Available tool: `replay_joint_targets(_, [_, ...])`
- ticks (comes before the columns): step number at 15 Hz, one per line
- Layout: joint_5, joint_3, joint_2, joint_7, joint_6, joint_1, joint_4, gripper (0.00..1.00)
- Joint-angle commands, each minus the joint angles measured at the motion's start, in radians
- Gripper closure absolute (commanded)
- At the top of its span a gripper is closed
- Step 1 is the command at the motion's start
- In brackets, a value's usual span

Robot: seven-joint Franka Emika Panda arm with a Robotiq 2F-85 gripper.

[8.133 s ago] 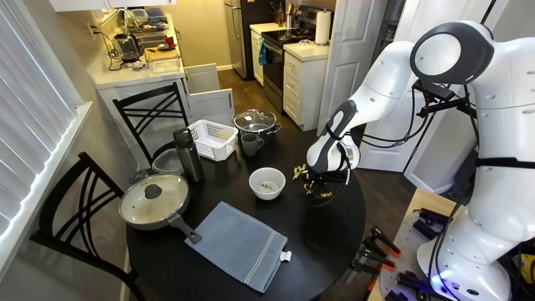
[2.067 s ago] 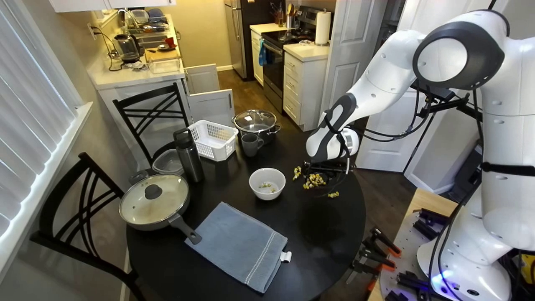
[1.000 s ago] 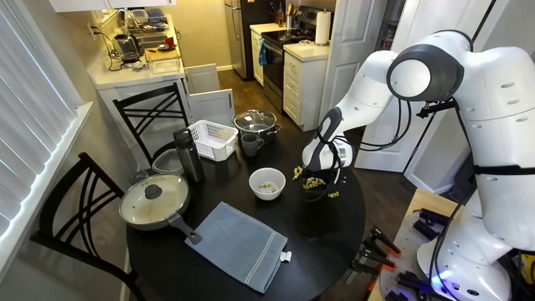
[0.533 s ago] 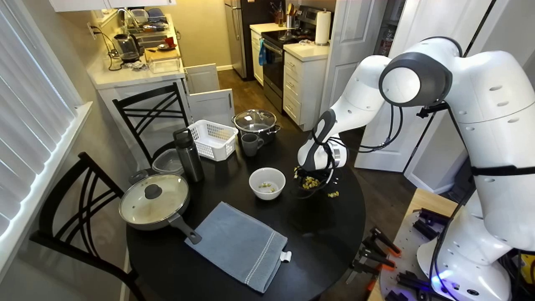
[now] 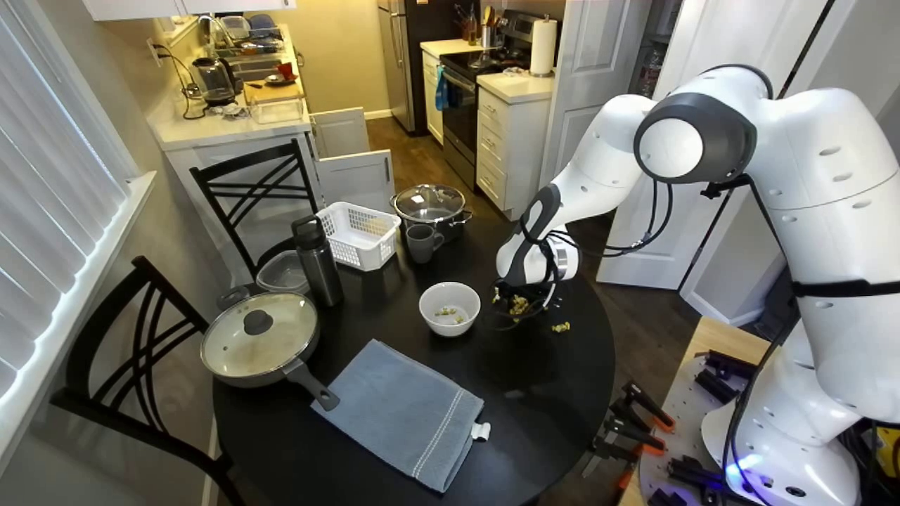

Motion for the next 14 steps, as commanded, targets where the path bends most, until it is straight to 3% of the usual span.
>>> replay_joint_targets(1, [-0.011,-0.013,0.014,0.039,-0.021,0.015,0.009,0.84])
replay_joint_targets(4, [-0.012,-0.015,-0.003,0.035,-0.021,0.016,0.004,1.00])
replay_joint_targets(6, [-0.014,-0.018,-0.023,0.032,-0.018,0.017,-0.007,0.95])
replay_joint_targets(14, [-0.074,-0.043,-0.170,0.009,-0.051,0.036,-0.055,0.95])
